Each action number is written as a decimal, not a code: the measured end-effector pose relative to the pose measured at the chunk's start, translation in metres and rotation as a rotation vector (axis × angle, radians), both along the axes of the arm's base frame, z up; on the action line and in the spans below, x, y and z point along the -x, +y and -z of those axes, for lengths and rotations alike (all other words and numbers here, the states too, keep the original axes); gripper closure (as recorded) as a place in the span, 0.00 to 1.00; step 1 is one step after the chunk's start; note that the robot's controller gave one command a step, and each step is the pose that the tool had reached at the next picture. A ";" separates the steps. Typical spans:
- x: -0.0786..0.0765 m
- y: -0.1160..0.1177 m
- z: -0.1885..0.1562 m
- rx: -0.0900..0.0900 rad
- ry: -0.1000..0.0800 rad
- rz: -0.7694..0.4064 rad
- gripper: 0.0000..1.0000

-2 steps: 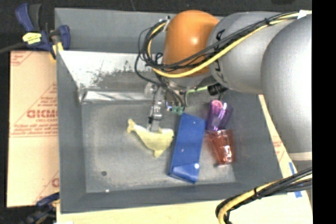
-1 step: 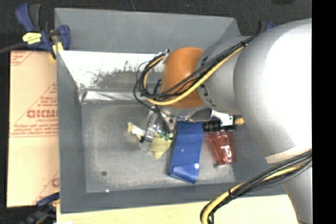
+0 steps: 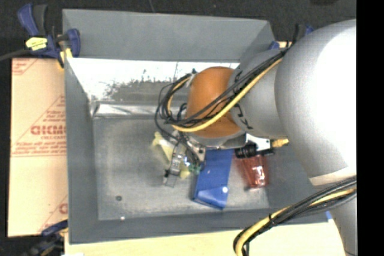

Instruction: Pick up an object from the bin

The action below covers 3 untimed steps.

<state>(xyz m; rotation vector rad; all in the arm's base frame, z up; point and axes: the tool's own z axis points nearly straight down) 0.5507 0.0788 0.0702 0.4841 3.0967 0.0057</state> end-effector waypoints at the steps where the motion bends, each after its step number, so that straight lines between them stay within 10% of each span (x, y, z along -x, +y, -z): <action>1: -0.013 0.000 0.005 -0.001 -0.005 0.047 0.00; 2: -0.014 -0.063 0.000 0.000 -0.003 -0.075 1.00; 3: -0.014 -0.063 0.000 0.000 -0.003 -0.074 1.00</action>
Offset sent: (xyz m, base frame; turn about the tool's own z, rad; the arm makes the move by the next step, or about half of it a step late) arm 0.0129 -0.0613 -0.0002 -0.0762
